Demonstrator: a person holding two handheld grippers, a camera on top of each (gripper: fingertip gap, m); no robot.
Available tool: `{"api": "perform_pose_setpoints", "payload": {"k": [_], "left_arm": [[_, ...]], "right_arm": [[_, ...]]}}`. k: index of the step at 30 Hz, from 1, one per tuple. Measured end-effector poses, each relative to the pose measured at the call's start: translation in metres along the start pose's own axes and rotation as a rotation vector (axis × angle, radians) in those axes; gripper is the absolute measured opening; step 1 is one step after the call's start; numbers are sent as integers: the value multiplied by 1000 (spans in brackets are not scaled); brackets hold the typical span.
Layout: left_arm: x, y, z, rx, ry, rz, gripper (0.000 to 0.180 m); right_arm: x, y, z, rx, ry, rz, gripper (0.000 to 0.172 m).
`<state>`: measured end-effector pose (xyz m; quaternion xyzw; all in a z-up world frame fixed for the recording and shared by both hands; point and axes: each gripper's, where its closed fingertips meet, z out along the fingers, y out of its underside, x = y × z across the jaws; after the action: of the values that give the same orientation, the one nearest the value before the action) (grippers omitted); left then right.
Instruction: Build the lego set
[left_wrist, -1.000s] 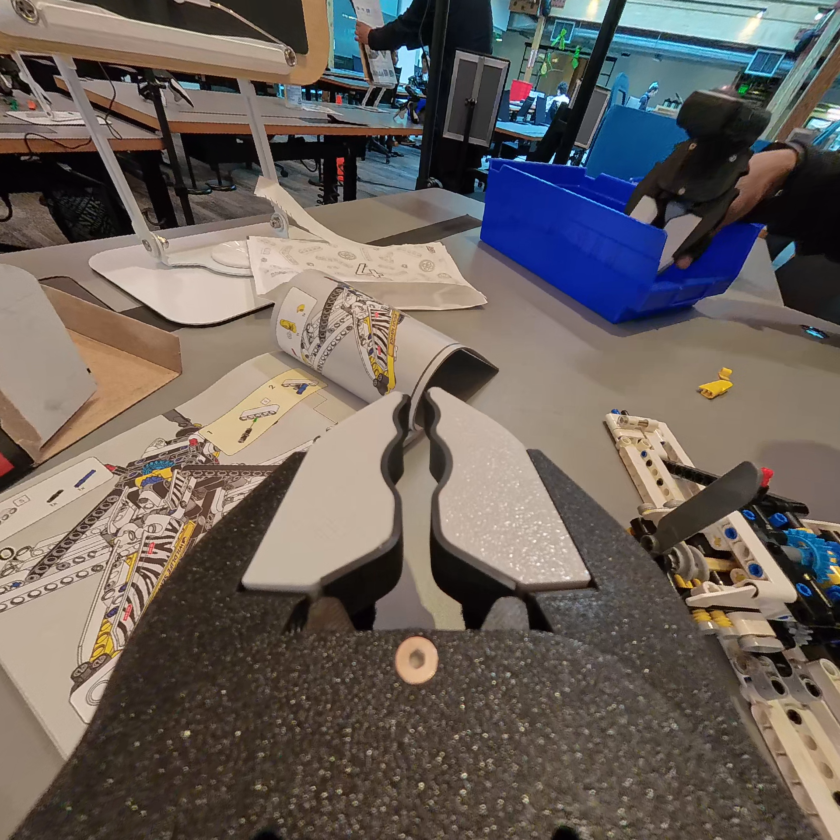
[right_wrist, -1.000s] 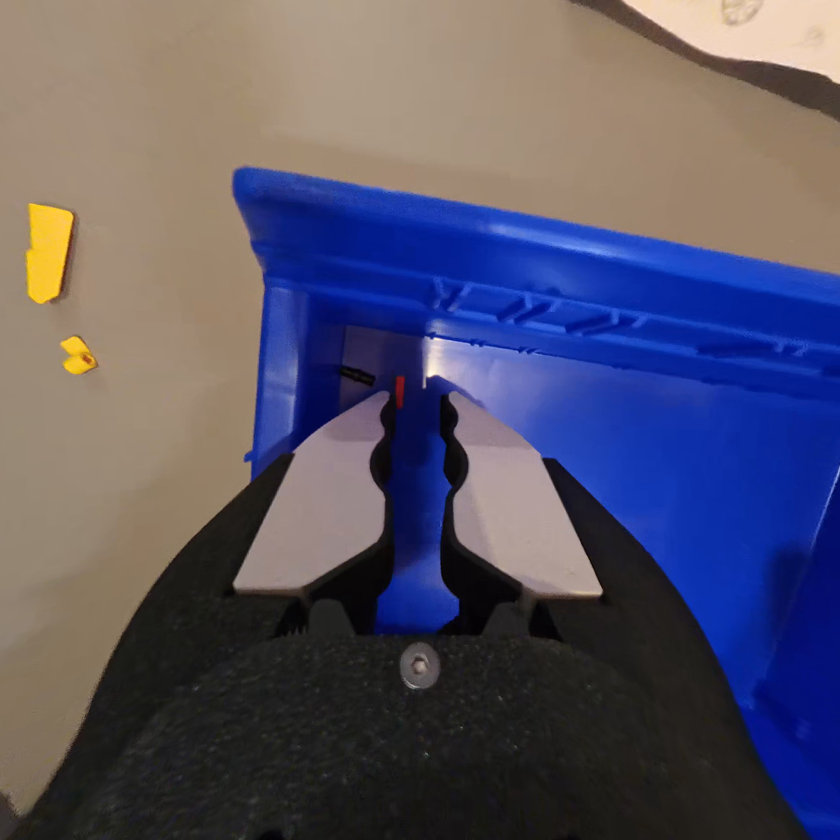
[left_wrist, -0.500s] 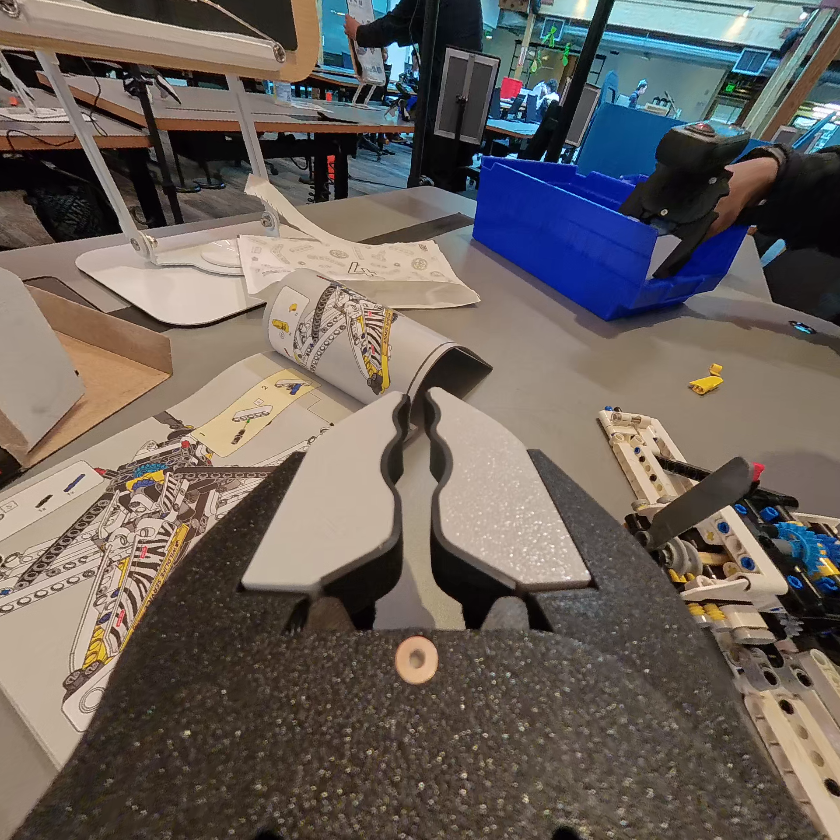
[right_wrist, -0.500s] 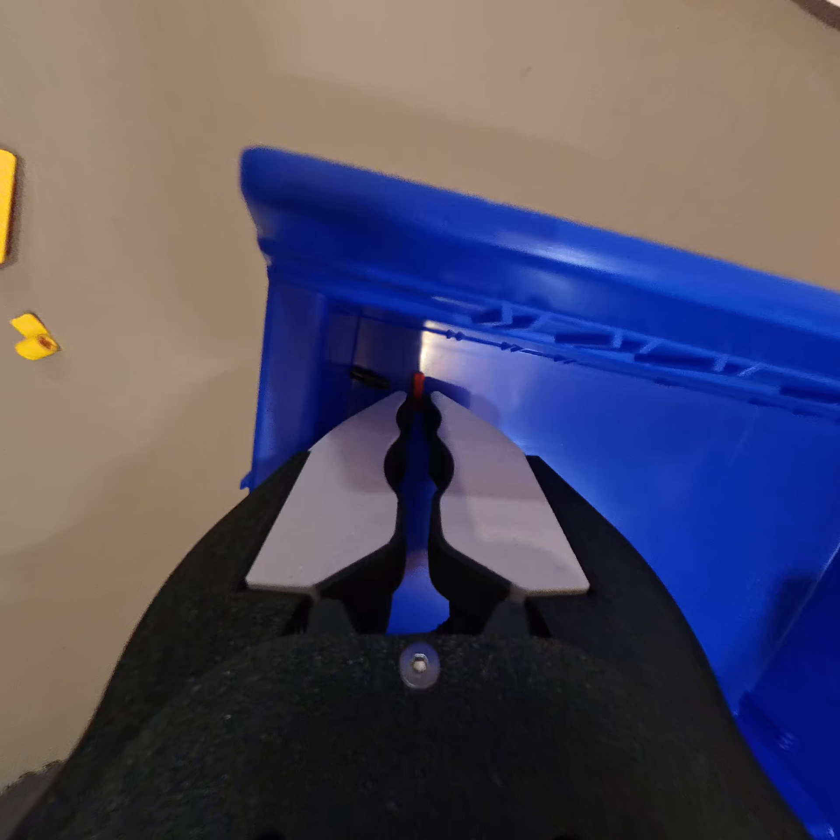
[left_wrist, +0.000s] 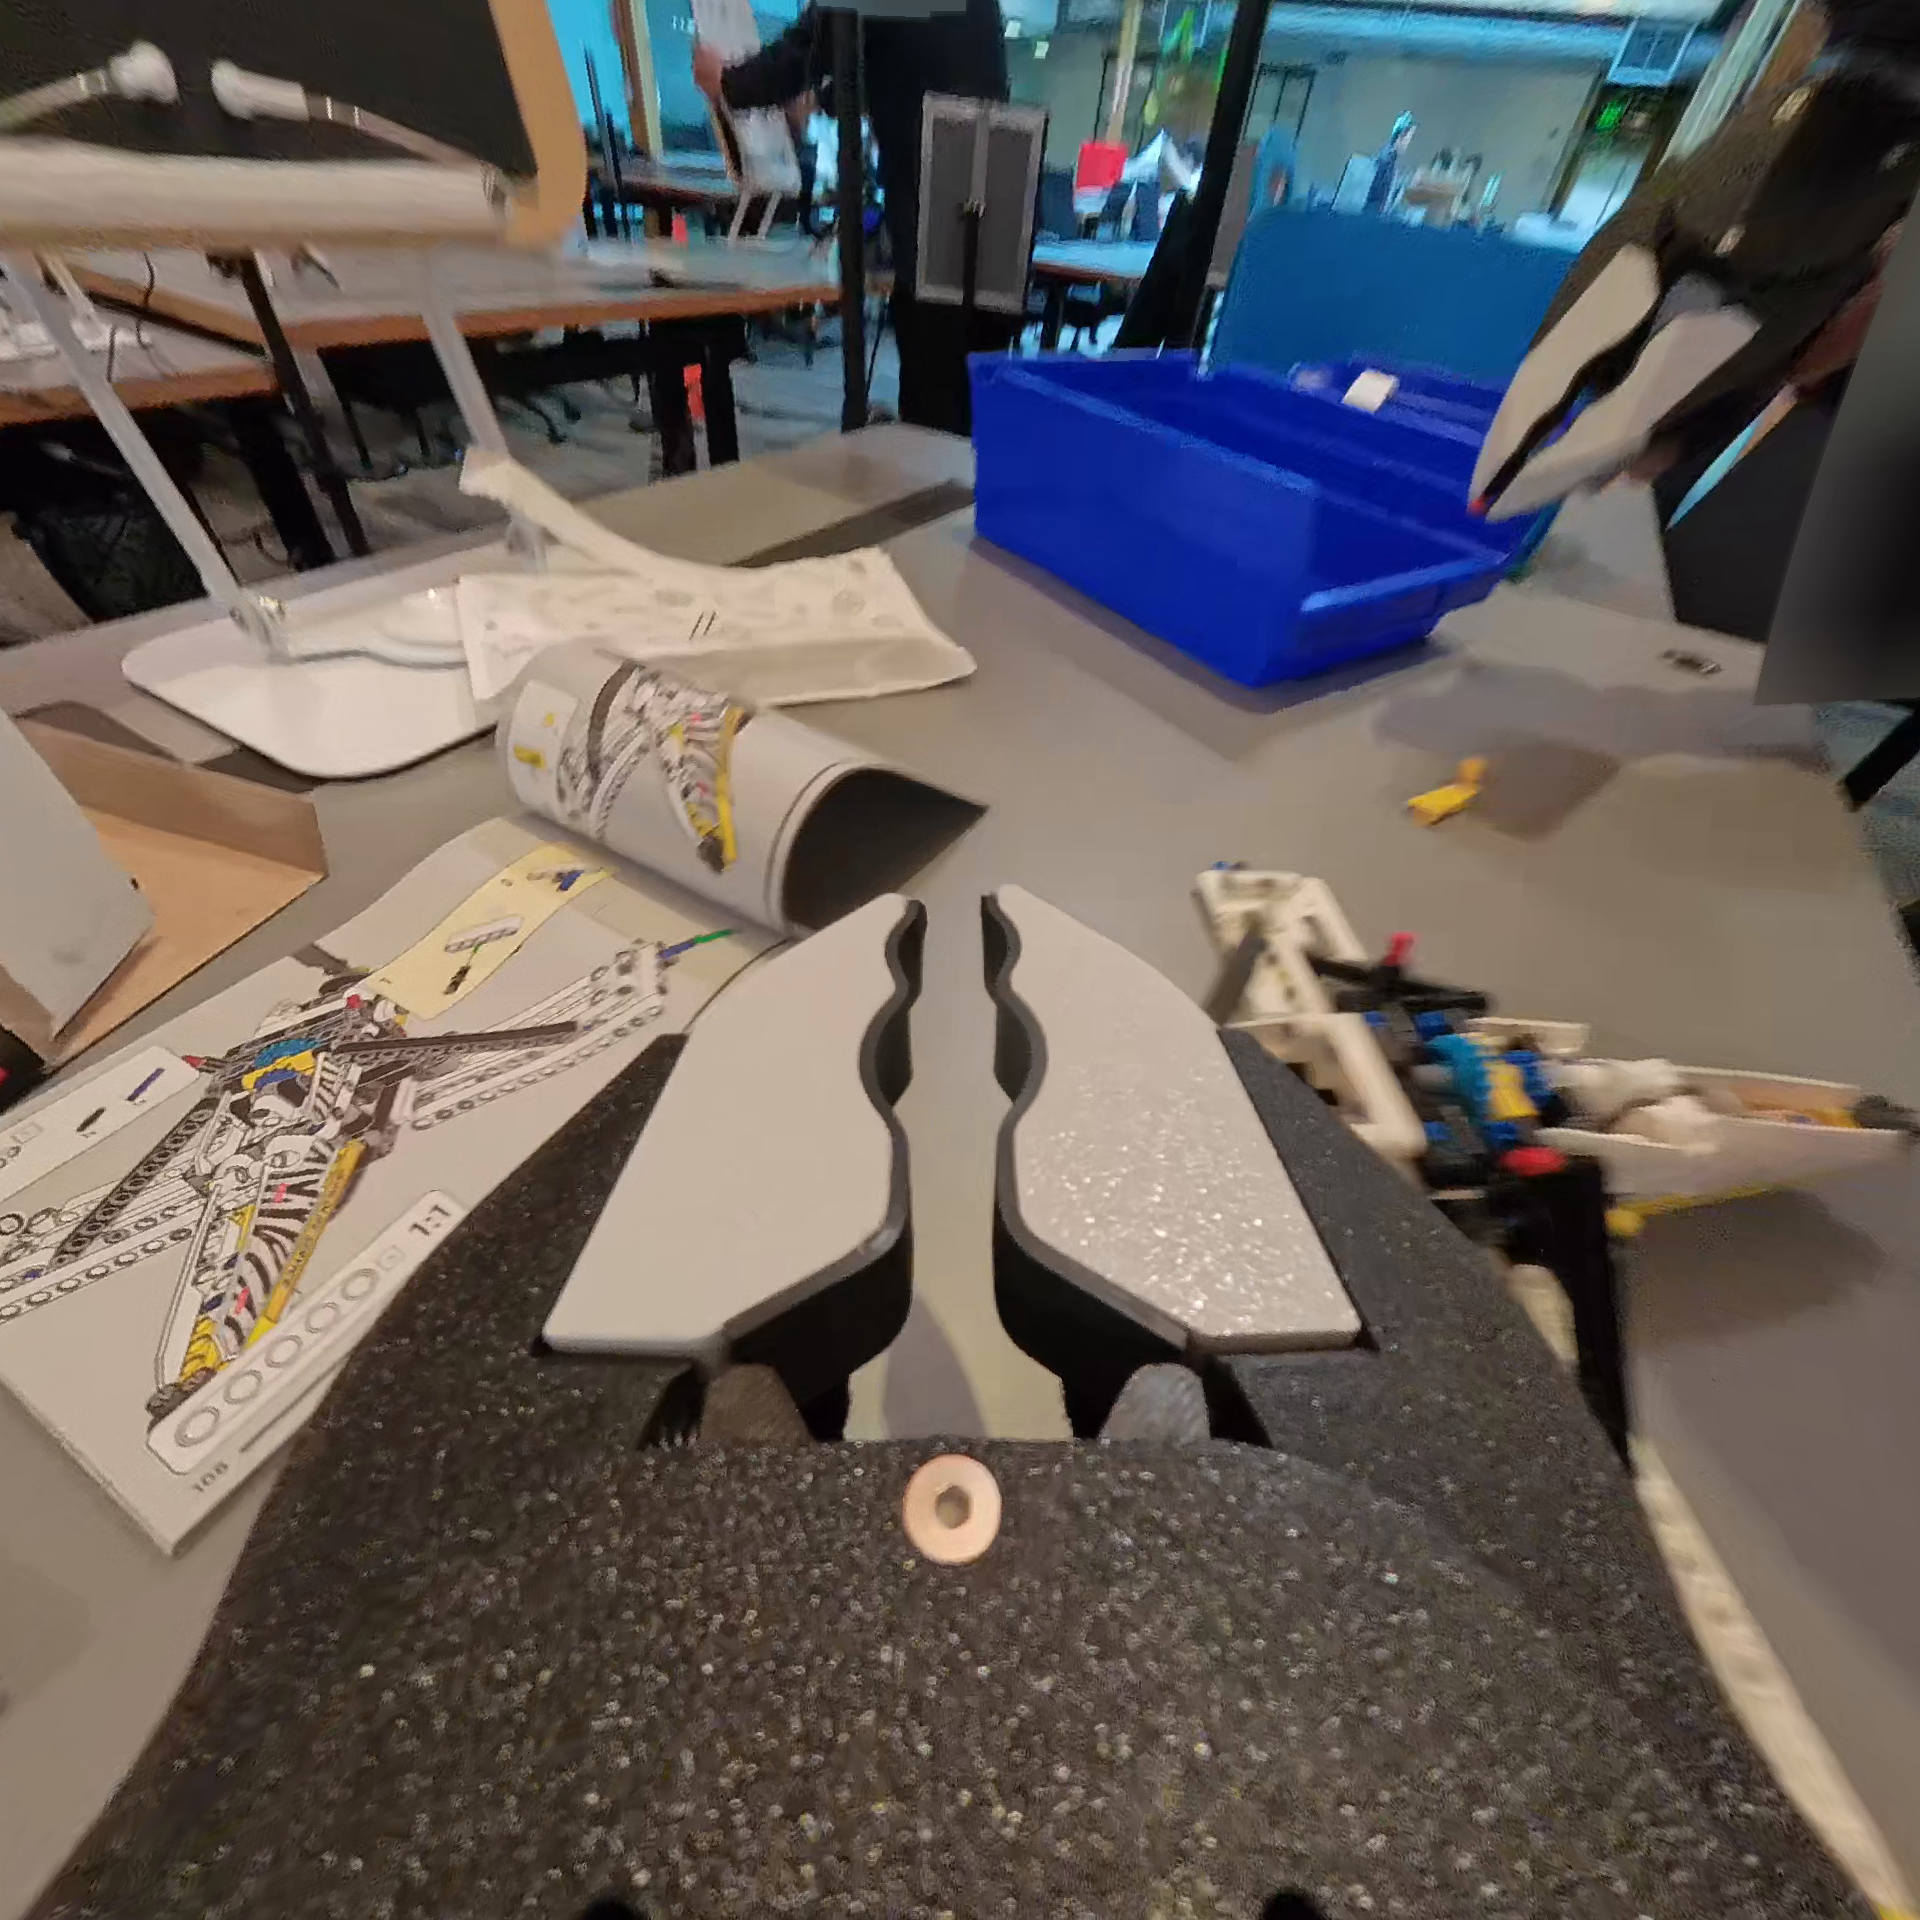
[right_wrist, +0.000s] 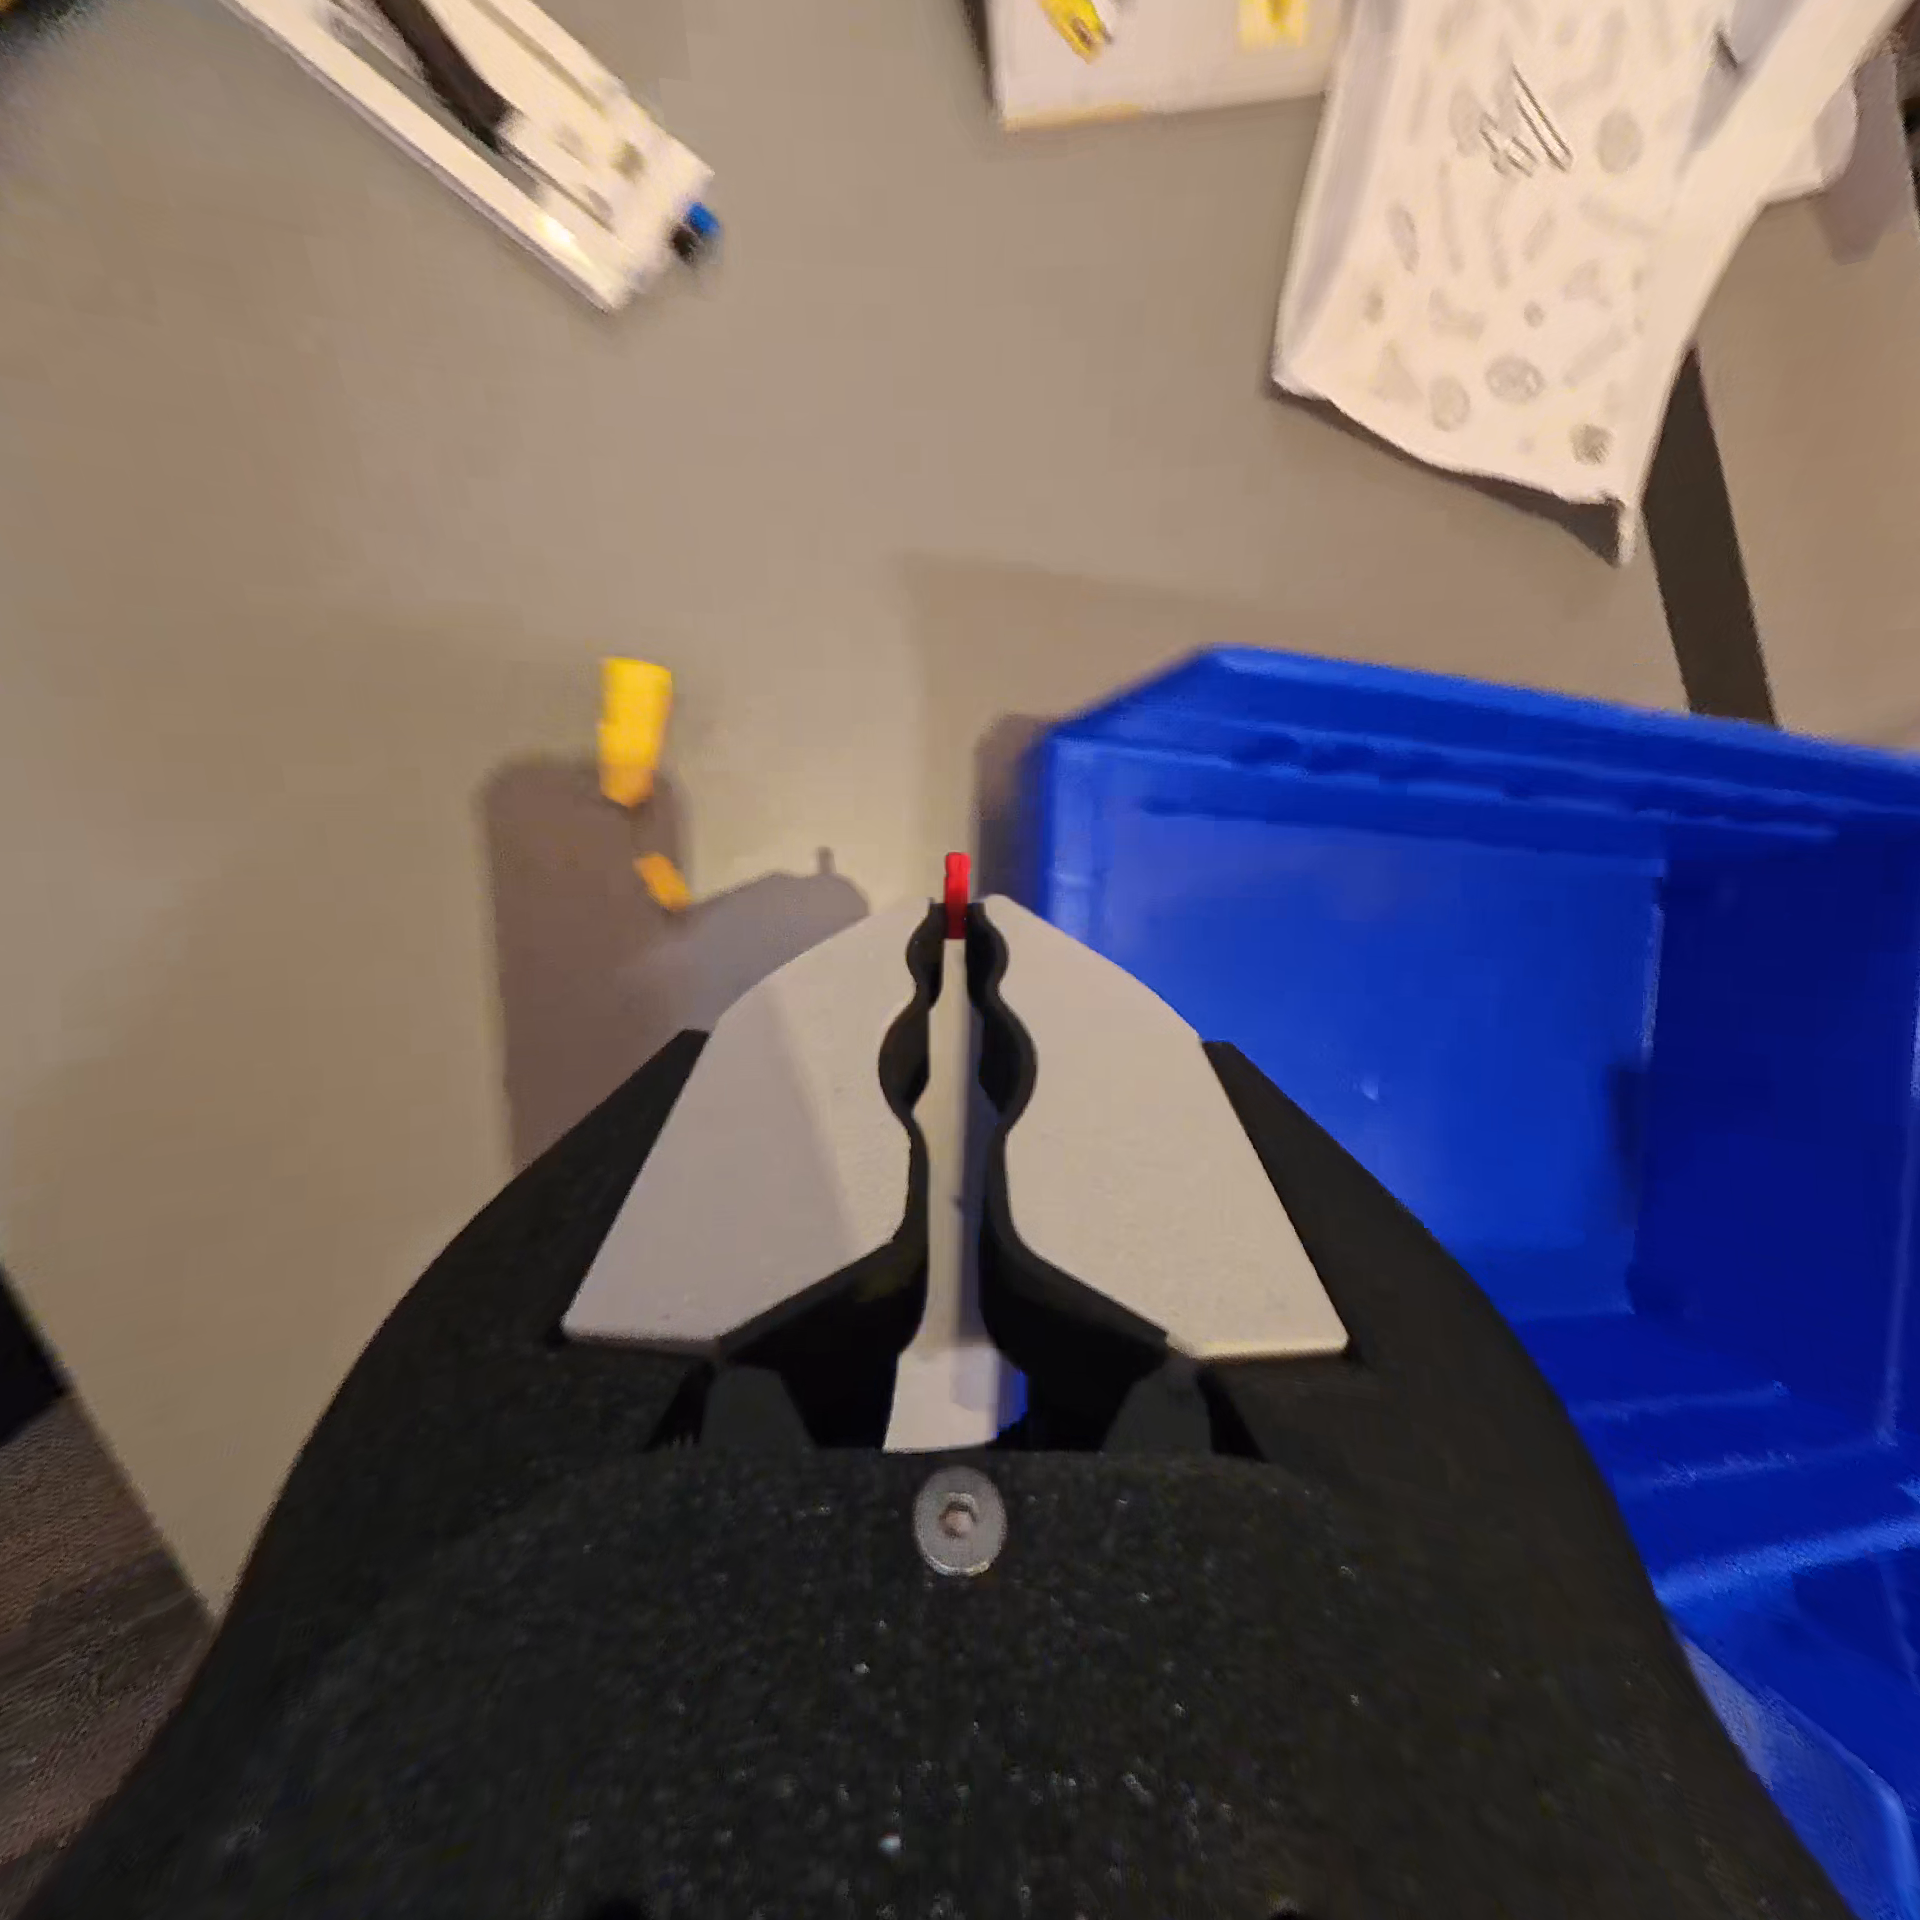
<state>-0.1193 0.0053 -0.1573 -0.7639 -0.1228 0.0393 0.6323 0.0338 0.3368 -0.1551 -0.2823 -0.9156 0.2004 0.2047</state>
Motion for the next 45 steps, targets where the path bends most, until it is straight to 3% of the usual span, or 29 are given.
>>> {"api": "perform_pose_setpoints", "payload": {"k": [4, 6, 11, 15, 20, 24, 27, 32, 35, 40, 45], "left_arm": [[62, -34, -32, 106, 57, -59, 12], [105, -38, -35, 104, 101, -86, 12], [200, 15, 6, -176, 174, -13, 35], [227, 29, 37, -200, 114, -7, 44], [233, 71, 55, -388, 30, 166, 45], [211, 81, 51, -453, -113, 378, 28], [201, 82, 40, -456, -106, 355, 20], [149, 79, 3, -505, -224, 402, 8], [140, 75, -9, -573, -228, 402, 22], [197, 32, 39, -416, -45, 384, 24], [227, 15, 131, -278, 8, 474, 34]], "right_arm": [[-54, -33, 23, 81, -91, -15, 3], [-73, -45, 44, 103, -134, -16, 3], [-84, -71, 97, 139, -147, 3, 3], [-70, -86, 121, 188, -105, 72, 3], [-54, -72, 121, 202, -66, 124, 3], [-42, -58, 117, 230, -62, 176, 3], [-38, -52, 115, 239, -58, 183, 4], [-40, -46, 114, 235, -60, 162, 4], [-40, -43, 113, 229, -58, 148, 4], [-36, -29, 113, 203, -45, 115, 4], [-31, -15, 108, 204, -38, 97, 4]]}}
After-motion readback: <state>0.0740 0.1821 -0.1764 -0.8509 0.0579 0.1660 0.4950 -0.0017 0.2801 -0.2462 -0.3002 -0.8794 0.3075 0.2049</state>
